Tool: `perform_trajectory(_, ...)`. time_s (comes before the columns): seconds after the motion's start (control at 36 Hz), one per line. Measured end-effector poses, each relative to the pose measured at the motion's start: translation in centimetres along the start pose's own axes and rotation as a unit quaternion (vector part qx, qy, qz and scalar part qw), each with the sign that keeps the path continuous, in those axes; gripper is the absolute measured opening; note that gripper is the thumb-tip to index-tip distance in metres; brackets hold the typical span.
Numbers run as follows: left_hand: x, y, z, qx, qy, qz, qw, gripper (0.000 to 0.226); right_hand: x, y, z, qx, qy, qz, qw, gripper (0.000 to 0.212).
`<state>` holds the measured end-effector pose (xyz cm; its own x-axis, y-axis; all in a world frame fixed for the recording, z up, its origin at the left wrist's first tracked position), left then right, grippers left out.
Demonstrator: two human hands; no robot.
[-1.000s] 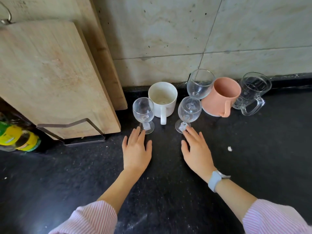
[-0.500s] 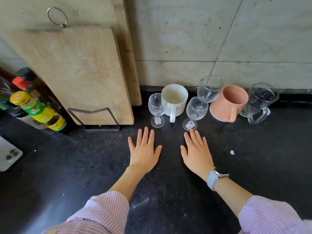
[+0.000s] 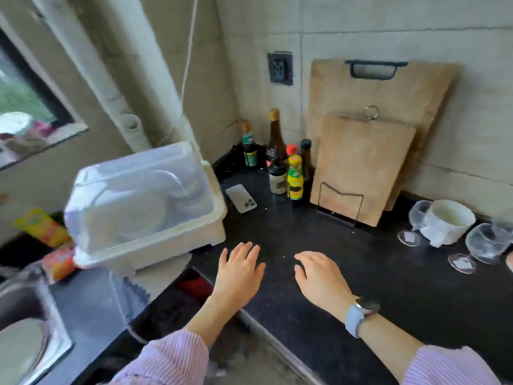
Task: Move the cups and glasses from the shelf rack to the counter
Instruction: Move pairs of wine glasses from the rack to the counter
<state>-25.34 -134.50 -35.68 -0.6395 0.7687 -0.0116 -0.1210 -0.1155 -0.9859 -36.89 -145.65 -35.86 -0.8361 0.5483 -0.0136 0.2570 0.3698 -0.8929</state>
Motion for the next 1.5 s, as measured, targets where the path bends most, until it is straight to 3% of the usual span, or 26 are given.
perform_trajectory(0.17, 16.3, -10.4, -15.5, -0.002, -0.11, 0.138, 0.984, 0.035, 5.0, 3.8, -21.1, -0.031, -0.15, -0.016, 0.988, 0.037)
perform_trajectory(0.31, 34.4, -16.7, -27.4, -0.062, -0.236, 0.184, 0.952, 0.036, 13.1, 8.1, -39.2, -0.064, -0.271, -0.043, 0.96, 0.032)
perform_trajectory(0.53, 61.0, -25.8, -38.1, -0.119, -0.414, 0.218, 0.876, 0.025, 28.9, 13.6, -62.8, -0.129, -0.459, -0.126, 0.87, 0.027)
perform_trajectory(0.72, 78.0, -27.0, -43.4, -0.057, -0.533, 0.368, 0.76, 0.027, 39.9, 19.2, -75.7, -0.153, -0.566, -0.168, 0.792, 0.026)
perform_trajectory(0.94, 88.3, -24.1, -52.1, -0.02, -0.627, 0.361, 0.69, 0.027, 46.8, 27.7, -87.3, -0.126, -0.648, -0.229, 0.715, 0.026)
perform_trajectory(1.08, 90.7, -25.6, -60.2, -0.009, -0.647, 0.364, 0.669, 0.026, 46.7, 31.7, -95.7, -0.129, -0.656, -0.24, 0.704, 0.03)
perform_trajectory(1.17, 91.1, -27.7, -64.9, -0.008, -0.642, 0.376, 0.668, 0.025, 46.7, 33.6, -100.5, -0.146, -0.638, -0.274, 0.704, 0.029)
perform_trajectory(1.31, 91.6, -31.3, -71.3, -0.031, -0.624, 0.403, 0.669, 0.025, 45.5, 35.3, -107.1, -0.153, -0.631, -0.253, 0.718, 0.028)
perform_trajectory(1.5, 91.9, -34.5, -81.2, -0.044, -0.575, 0.413, 0.705, 0.024, 43.2, 36.9, -115.1, -0.167, -0.618, -0.222, 0.736, 0.027)
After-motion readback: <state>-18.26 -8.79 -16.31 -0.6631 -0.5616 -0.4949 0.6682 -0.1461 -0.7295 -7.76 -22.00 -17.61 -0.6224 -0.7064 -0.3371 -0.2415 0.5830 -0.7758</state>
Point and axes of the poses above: each hand's wrist, its own x-axis away from the middle knuckle, its own y-axis out of the palm, z = x × y, the point moved 8 cm from there along -x, towards the middle knuckle, and after that the axes turned 5 degrees about z, right-handed, at the moved point
